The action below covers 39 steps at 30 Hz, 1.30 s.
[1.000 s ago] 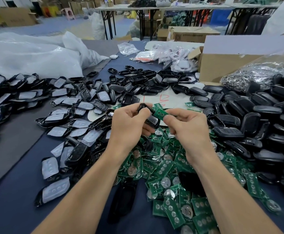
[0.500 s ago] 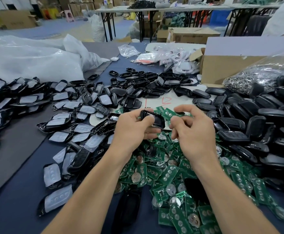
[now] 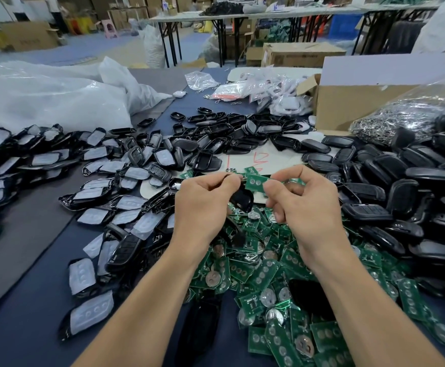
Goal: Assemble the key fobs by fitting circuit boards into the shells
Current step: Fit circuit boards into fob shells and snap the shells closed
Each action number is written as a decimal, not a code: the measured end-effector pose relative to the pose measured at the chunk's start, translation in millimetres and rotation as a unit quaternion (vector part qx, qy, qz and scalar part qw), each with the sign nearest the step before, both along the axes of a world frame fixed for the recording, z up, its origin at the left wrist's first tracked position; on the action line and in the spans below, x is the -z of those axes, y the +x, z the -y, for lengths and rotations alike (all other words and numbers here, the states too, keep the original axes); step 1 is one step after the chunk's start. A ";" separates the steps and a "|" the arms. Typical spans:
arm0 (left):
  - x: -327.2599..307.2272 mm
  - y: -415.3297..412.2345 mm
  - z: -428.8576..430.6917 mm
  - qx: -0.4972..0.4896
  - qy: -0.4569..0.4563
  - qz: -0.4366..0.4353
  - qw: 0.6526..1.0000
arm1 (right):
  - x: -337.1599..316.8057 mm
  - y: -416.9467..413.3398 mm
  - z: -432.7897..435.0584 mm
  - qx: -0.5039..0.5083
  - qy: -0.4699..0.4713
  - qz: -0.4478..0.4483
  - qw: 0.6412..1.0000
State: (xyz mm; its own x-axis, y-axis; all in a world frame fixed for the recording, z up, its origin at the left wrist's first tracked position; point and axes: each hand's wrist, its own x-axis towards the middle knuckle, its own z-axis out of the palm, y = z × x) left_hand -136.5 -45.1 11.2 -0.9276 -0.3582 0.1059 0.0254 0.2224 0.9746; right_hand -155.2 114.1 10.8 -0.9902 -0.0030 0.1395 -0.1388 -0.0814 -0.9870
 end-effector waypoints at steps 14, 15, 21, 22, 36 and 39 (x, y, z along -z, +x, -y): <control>-11.5 3.7 -6.3 0.098 0.216 0.024 0.971 | 4.5 -5.5 -3.6 0.032 0.113 -0.047 0.992; -12.1 4.0 -4.7 0.114 0.225 0.030 0.967 | 3.6 -6.1 -4.6 0.034 0.113 -0.045 0.992; -9.3 3.0 -2.2 0.129 0.239 0.025 0.962 | 2.1 -8.5 -9.8 0.031 0.072 -0.009 0.997; -8.8 2.9 -3.2 0.120 0.233 0.023 0.965 | 1.7 -8.2 -9.9 0.029 0.058 -0.003 0.998; 1.9 -1.4 -1.9 -0.131 0.047 -0.053 0.989 | 1.9 -1.7 -3.5 0.041 0.120 -0.059 0.990; 0.8 -0.5 -0.8 -0.099 0.069 -0.045 0.992 | 3.5 -2.0 -0.9 0.026 0.097 -0.055 0.993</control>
State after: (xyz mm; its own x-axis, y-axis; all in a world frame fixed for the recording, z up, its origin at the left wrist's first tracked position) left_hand -137.0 -44.2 10.4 -0.8269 -0.5488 0.1227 0.0831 0.0967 0.9918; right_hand -157.3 115.0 7.3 -0.9684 0.0111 0.2491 -0.2461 0.1191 -0.9619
